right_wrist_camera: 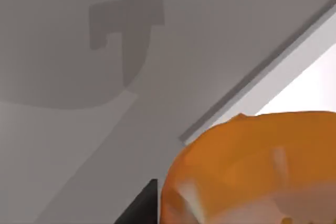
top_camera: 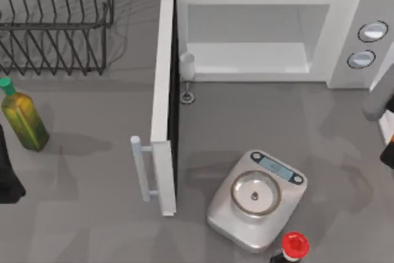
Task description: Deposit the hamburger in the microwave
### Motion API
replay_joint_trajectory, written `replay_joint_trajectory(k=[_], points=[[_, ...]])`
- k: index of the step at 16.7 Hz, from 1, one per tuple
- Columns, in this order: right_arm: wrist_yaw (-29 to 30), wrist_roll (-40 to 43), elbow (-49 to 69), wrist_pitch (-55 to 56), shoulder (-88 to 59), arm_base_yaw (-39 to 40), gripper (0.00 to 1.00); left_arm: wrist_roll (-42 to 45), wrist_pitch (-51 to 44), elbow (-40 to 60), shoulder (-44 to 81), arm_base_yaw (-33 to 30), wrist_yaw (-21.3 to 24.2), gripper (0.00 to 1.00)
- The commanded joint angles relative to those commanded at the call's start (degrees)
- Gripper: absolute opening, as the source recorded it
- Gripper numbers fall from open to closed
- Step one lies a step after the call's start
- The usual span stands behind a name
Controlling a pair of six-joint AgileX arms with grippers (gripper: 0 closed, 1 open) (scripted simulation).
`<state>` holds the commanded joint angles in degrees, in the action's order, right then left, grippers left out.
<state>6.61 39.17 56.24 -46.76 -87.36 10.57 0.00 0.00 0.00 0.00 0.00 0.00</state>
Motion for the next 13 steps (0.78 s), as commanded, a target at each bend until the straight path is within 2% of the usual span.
replay_joint_trajectory(k=[13], points=[[20.8,-42.3,10.4,69.1,-35.9,18.2,0.0,0.0,0.0,0.0,0.0,0.0,0.0,1.0]])
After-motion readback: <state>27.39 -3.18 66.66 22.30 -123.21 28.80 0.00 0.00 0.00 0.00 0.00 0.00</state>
